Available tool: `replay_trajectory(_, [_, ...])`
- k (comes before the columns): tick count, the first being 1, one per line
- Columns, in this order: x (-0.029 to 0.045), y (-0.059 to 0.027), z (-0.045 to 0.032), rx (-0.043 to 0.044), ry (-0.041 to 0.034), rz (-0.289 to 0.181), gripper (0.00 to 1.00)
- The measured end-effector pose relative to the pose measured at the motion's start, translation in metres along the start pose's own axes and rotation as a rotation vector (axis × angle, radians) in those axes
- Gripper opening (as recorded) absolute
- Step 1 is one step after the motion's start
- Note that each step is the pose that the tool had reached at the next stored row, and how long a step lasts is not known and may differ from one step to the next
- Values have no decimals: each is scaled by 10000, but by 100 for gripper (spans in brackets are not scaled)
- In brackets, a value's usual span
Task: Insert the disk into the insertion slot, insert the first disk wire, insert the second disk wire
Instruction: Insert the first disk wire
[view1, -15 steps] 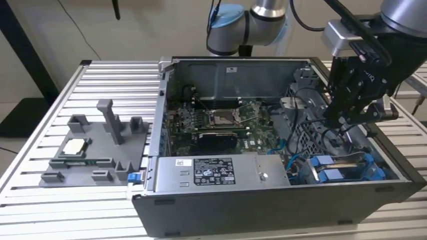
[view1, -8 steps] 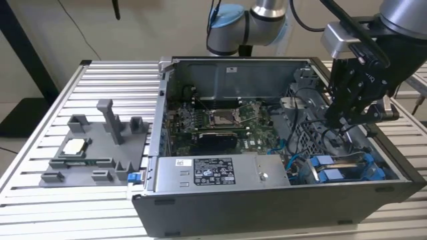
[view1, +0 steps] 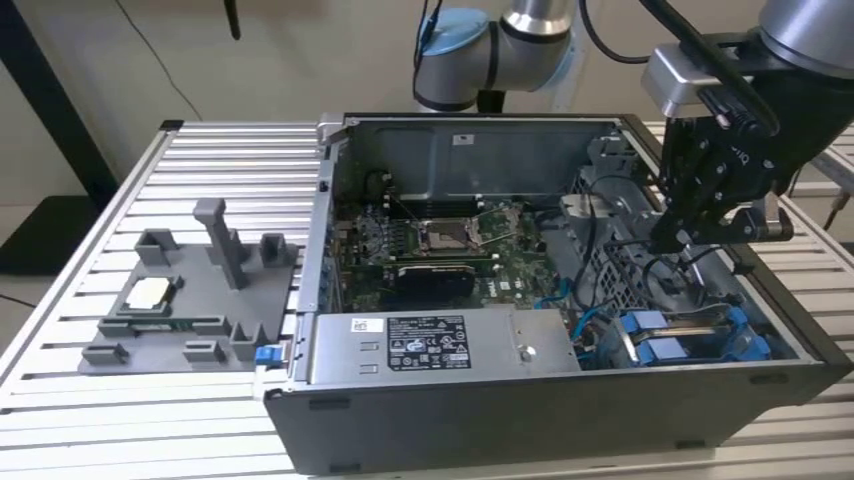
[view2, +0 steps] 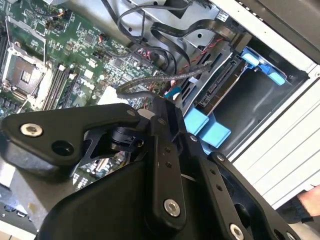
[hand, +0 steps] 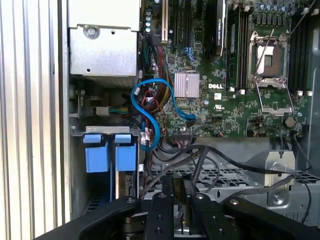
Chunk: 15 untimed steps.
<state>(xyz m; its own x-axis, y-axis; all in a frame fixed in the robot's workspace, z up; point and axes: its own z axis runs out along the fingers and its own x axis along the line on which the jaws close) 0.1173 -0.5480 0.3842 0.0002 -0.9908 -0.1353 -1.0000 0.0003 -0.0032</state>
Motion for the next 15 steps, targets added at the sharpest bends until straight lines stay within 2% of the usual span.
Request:
replay_trajectory(7, [4,-5,12,0,17,-1,19])
replay_trajectory(15, [18,-51,38,0,272,-1,19])
